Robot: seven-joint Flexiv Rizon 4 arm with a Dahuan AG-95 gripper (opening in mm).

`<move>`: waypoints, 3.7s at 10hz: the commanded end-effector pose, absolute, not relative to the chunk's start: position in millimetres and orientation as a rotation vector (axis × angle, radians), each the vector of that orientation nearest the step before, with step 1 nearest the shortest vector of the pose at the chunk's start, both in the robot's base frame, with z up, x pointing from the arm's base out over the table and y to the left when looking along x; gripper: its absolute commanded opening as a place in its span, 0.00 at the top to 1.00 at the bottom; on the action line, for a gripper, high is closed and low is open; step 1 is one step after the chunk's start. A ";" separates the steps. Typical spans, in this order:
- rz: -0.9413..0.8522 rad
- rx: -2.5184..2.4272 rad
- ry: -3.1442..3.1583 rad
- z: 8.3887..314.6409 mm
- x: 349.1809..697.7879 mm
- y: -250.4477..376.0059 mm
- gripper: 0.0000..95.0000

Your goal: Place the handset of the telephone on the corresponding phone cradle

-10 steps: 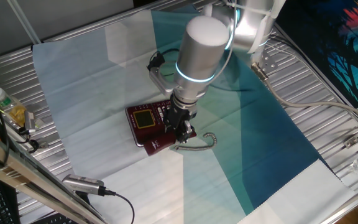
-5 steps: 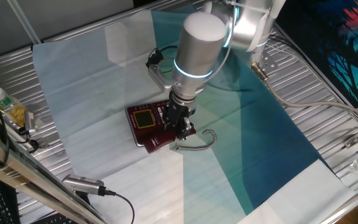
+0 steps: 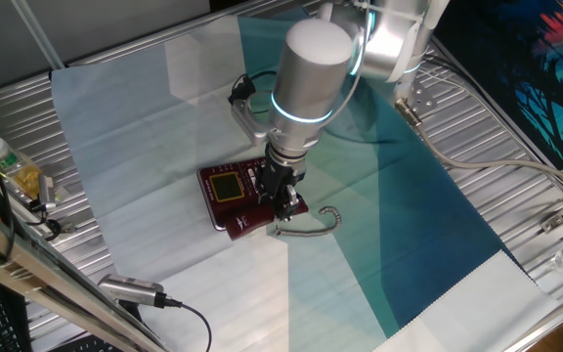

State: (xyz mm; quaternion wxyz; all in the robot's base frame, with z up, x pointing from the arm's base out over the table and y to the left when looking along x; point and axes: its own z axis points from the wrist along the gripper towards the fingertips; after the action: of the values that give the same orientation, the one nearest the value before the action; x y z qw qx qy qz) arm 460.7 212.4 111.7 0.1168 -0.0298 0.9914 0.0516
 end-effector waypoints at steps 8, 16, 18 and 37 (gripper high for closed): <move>0.208 0.122 2.932 114.1 458.1 201.5 1.00; 0.253 0.091 2.914 102.7 453.4 182.5 1.00; 0.258 0.076 2.912 100.1 455.1 178.5 1.00; 0.282 0.017 2.894 85.1 456.1 160.6 1.00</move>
State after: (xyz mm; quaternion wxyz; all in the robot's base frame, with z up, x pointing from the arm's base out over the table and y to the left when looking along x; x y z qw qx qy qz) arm 454.9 160.3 86.3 0.1157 0.0051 0.9886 0.0959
